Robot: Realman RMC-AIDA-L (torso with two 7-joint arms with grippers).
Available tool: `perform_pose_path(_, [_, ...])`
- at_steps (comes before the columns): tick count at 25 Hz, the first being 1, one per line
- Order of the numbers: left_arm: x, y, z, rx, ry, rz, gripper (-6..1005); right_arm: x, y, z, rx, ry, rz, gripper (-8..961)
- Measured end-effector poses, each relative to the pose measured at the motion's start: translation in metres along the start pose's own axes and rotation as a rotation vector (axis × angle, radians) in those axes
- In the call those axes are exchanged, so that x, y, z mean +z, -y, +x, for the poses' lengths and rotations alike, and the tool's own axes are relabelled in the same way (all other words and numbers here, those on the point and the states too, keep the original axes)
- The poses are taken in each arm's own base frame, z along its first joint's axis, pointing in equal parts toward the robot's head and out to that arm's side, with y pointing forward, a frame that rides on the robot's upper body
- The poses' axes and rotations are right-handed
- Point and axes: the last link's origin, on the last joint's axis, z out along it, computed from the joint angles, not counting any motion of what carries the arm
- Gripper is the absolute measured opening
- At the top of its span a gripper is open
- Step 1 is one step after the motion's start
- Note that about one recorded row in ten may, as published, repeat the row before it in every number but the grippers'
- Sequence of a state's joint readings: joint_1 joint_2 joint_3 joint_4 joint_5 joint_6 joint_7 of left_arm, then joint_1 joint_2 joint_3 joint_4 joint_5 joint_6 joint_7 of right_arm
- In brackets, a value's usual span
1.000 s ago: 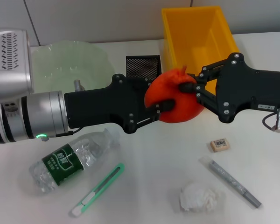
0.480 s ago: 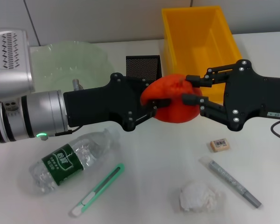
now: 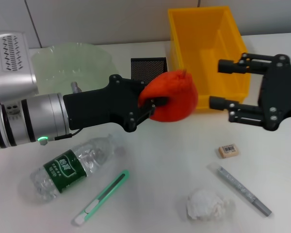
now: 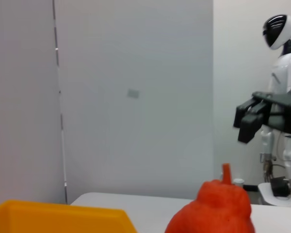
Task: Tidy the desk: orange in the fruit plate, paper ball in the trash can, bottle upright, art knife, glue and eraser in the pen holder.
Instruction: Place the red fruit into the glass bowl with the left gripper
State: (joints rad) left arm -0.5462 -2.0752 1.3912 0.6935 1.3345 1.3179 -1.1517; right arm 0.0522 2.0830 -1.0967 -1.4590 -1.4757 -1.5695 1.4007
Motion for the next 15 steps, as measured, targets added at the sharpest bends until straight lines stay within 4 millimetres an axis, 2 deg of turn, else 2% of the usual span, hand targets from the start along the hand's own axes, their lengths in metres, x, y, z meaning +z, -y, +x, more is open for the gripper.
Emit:
perform_pose_path(2, [-0.001, 0.001, -0.001, 0.006, 0.004, 0.010, 172, -0.007, 0.001, 0.002, 0.006, -0.004, 0.024, 611])
perform_pose_path(8, [-0.004, 0.008, 0.002, 0.012, -0.010, 0.050, 133, -0.023, 0.001, 0.011, 0.042, -0.020, 0.072, 653])
perform_pose_path(15, [-0.014, 0.031, 0.009, 0.006, -0.052, 0.201, 69, -0.041, -0.003, 0.029, 0.102, -0.038, 0.126, 652])
